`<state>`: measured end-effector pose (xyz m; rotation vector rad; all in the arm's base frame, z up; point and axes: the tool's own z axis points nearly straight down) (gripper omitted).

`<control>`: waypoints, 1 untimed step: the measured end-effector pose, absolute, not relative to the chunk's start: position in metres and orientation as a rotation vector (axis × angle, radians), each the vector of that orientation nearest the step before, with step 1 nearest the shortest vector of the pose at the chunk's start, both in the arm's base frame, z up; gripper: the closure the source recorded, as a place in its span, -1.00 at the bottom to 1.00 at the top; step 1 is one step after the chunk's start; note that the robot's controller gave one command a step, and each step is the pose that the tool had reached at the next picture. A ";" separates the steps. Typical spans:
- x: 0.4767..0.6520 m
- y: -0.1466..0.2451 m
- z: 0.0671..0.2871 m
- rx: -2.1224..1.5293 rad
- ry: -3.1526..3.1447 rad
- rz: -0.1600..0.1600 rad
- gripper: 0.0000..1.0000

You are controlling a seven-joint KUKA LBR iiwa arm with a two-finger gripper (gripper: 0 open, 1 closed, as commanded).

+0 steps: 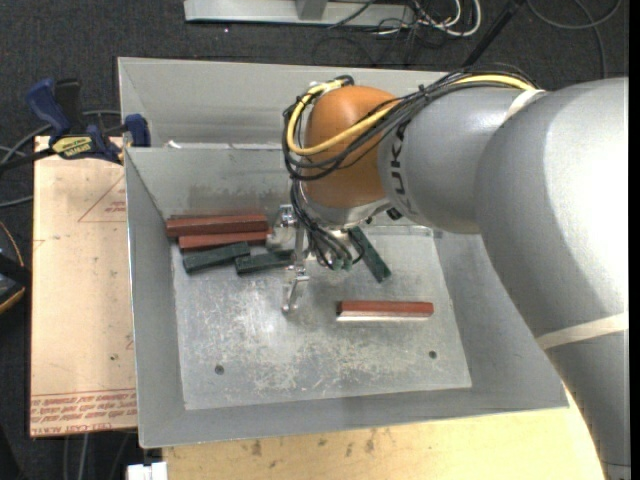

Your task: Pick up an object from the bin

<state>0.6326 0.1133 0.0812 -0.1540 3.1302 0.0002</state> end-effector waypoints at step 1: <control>0.637 0.194 0.094 -0.079 3.139 0.001 -1.00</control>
Offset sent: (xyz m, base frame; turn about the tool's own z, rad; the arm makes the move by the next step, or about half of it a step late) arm 0.0016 0.1116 -0.0112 -0.0145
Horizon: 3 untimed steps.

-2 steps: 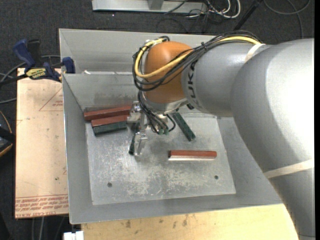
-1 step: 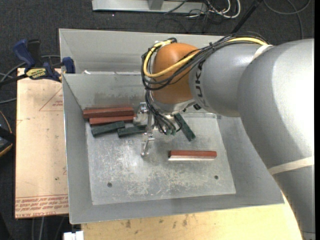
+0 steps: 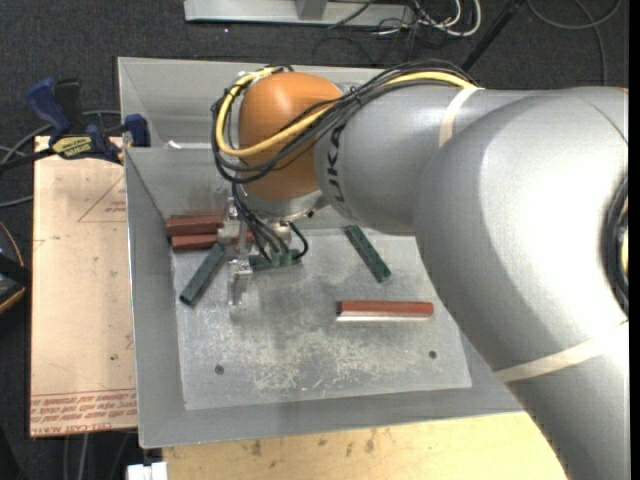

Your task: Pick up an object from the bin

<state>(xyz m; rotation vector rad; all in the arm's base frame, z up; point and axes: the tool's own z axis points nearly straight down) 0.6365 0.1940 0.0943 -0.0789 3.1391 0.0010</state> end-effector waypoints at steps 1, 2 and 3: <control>0.638 0.226 0.080 -0.179 3.134 0.005 -1.00; 0.640 0.225 0.078 -0.172 3.118 0.011 1.00; 0.640 0.225 0.078 -0.172 3.119 0.011 1.00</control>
Offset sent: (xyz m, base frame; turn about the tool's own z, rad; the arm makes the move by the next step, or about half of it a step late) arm -0.0102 0.0419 -0.0243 0.0540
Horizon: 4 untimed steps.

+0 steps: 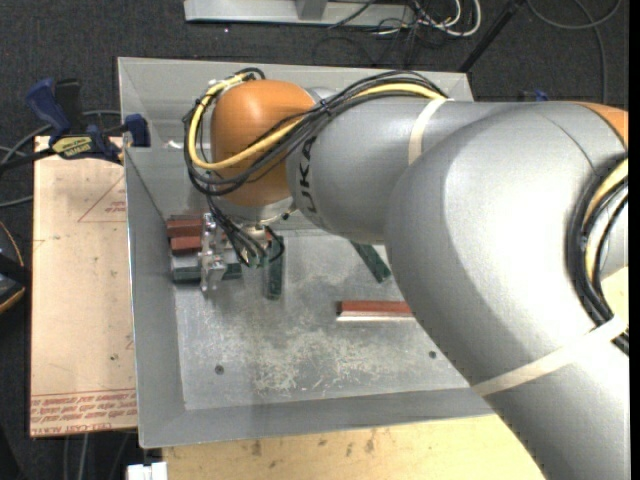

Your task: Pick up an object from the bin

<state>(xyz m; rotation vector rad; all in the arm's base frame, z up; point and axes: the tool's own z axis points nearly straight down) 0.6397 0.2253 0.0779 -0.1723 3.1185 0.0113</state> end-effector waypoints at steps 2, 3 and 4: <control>0.635 0.224 0.095 -0.174 3.140 0.000 1.00; 0.638 0.225 0.110 -0.174 3.133 0.004 1.00; 0.639 0.225 0.120 -0.173 3.131 0.004 1.00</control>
Offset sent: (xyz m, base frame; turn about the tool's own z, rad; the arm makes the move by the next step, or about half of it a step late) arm -0.0001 0.0000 0.0396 -0.0001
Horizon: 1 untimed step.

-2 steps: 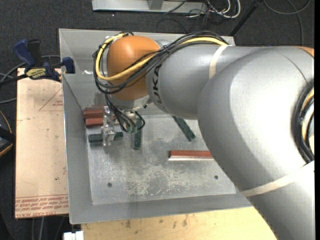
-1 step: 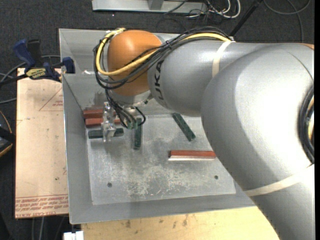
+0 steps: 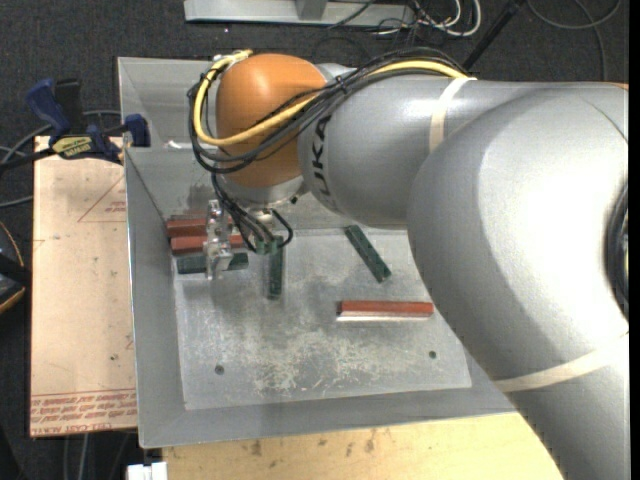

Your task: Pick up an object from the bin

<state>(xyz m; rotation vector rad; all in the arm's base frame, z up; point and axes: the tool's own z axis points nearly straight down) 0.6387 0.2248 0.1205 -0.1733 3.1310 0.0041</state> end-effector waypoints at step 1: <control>0.639 0.225 0.126 -0.173 3.130 0.004 1.00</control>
Offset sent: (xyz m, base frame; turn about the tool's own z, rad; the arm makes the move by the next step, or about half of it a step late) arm -0.0001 0.0000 0.0178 0.0000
